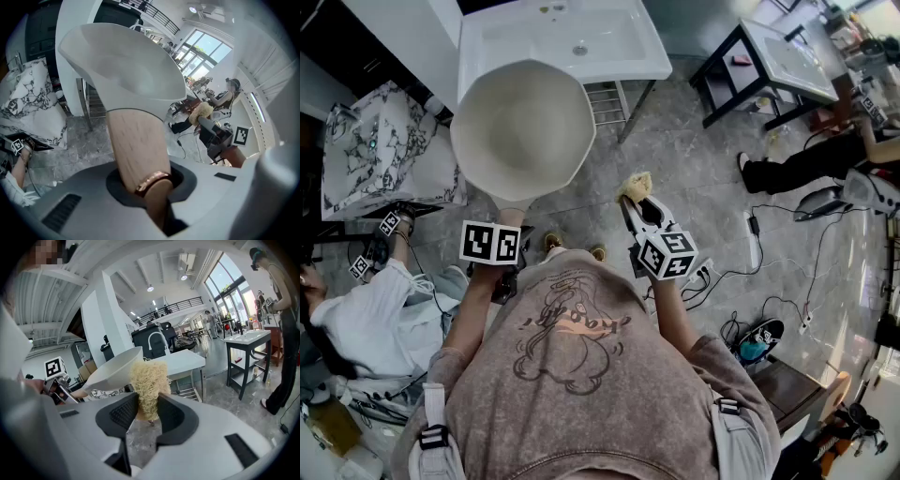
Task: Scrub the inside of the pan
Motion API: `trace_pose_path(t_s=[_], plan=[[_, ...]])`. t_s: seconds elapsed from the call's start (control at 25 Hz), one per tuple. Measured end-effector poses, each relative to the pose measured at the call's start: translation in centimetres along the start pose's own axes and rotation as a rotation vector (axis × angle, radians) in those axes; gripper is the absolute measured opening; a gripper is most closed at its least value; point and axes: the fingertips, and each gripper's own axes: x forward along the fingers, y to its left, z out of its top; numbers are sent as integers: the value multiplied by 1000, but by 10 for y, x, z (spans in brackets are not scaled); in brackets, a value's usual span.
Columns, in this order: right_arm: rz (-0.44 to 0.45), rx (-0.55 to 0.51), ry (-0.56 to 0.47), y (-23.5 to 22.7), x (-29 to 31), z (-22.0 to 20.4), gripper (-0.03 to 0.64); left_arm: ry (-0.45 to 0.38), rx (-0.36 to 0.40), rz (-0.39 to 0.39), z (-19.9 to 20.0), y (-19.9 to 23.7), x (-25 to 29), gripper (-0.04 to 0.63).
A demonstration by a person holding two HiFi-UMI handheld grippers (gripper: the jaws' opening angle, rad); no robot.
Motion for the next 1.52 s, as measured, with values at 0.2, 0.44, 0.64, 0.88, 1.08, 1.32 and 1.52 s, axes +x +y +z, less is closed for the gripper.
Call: trace_pose_path(t_s=[0.2,0.44,0.64,0.88,1.08,1.32,1.52], plan=[[3,-4,-12,8,19,7,141,9,3,-17,9,8,-1,48],[12,-24,-41,19,39,18,141,15,30,-28,26,22,-3,48],[-12,-16,-89,19,54,30,143,6,44,-35,45,42,-1,48],[-15,-22,-120,17,65,48,143,-4,38,-53,70,50,0,48],[-6,-45,-143,-7,89,72,143,-2,45,-44,97,53,14,49],[8,-46,-146,-41,134,102,143,21,43,-43,138,57,38,49],[32,-48,-139,-71,172,130,143,37,37,-53,184,55,60,49]])
